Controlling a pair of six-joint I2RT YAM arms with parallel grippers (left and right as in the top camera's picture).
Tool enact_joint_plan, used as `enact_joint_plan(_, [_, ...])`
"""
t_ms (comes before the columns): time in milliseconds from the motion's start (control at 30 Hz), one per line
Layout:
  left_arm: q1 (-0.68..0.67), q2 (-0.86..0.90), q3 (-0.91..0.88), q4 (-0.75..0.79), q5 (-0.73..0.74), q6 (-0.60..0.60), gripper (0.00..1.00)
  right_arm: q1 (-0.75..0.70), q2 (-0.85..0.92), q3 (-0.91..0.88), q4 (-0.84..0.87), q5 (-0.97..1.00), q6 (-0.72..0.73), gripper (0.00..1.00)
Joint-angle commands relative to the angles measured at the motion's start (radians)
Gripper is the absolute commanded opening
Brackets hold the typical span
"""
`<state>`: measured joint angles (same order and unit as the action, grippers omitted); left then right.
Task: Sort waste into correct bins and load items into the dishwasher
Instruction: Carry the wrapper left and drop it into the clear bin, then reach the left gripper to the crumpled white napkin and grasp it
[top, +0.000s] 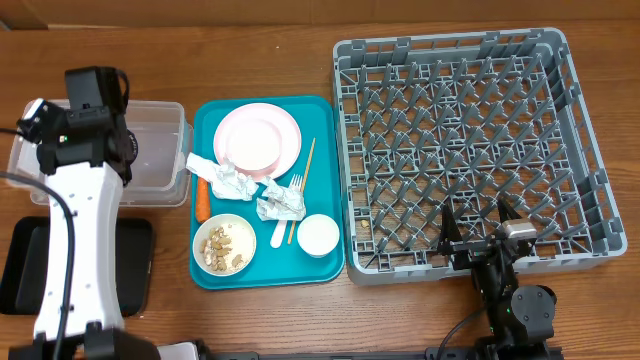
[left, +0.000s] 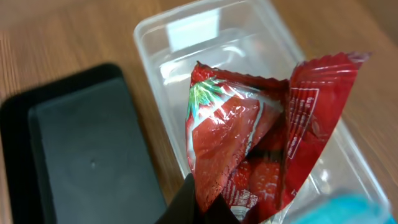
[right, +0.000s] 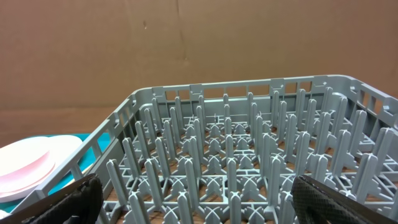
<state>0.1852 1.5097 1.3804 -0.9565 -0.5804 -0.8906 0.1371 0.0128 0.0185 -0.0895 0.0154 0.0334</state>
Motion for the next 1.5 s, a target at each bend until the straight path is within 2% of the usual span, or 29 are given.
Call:
enact_joint_plan(0, [0.016, 0.077, -0.04, 0.048, -0.003, -0.139, 0.04, -0.006, -0.008, -0.011, 0.008, 0.009, -0.001, 1.0])
enact_joint_plan(233, [0.016, 0.227, -0.045, 0.177, 0.026, -0.146, 0.04, -0.006, -0.008, -0.011, 0.008, 0.009, -0.001, 1.0])
enact_joint_plan(400, [0.016, 0.279, -0.045, 0.196, 0.031, -0.146, 0.04, -0.006, -0.008, -0.011, 0.008, 0.009, -0.001, 1.0])
enact_joint_plan(433, [0.017, 0.282, -0.045, 0.198, 0.032, -0.146, 0.07, -0.006, -0.008, -0.011, 0.008, 0.009, -0.001, 1.0])
enact_joint_plan(500, [0.017, 0.284, -0.045, 0.198, 0.031, -0.146, 0.24, -0.006, -0.008, -0.011, 0.008, 0.009, -0.001, 1.0])
enact_joint_plan(533, [0.017, 0.283, -0.045, 0.198, 0.031, -0.145, 0.27, -0.006, -0.008, -0.011, 0.008, 0.009, -0.001, 1.0])
enact_joint_plan(667, [0.017, 0.28, -0.045, 0.198, 0.031, -0.125, 0.26, -0.006, -0.008, -0.011, 0.008, 0.009, -0.001, 1.0])
enact_joint_plan(800, [0.016, 0.256, -0.036, 0.198, 0.032, -0.04, 0.31, -0.006, -0.008, -0.011, 0.008, 0.009, -0.001, 1.0])
enact_joint_plan(933, [0.004, 0.18, -0.014, 0.198, 0.113, 0.113, 0.25, -0.006, -0.008, -0.011, 0.008, 0.009, -0.001, 1.0])
enact_joint_plan(967, [-0.005, 0.124, -0.005, 0.198, 0.202, 0.191, 0.24, -0.006, -0.008, -0.011, 0.008, 0.009, -0.001, 1.0])
enact_joint_plan(1067, [-0.024, 0.033, -0.003, 0.199, 0.365, 0.27, 0.26, -0.006, -0.008, -0.011, 0.008, 0.009, -0.001, 1.0])
enact_joint_plan(1167, [-0.042, -0.041, -0.003, 0.209, 0.537, 0.275, 0.36, -0.006, -0.008, -0.011, 0.008, 0.009, -0.001, 1.0])
enact_joint_plan(1267, [-0.055, -0.075, -0.003, 0.22, 0.722, 0.274, 0.66, -0.006, -0.008, -0.011, 0.008, 0.009, -0.001, 1.0])
enact_joint_plan(1300, [-0.058, -0.076, -0.003, 0.226, 0.778, 0.274, 0.71, -0.006, -0.008, -0.011, 0.008, 0.009, -0.001, 1.0])
enact_joint_plan(1333, [-0.062, -0.075, -0.003, 0.229, 0.855, 0.274, 0.85, -0.006, -0.008, -0.011, 0.008, 0.009, -0.001, 1.0])
enact_joint_plan(1467, [-0.074, -0.07, -0.003, 0.218, 1.036, 0.275, 0.9, -0.006, -0.008, -0.011, 0.008, 0.009, -0.001, 1.0])
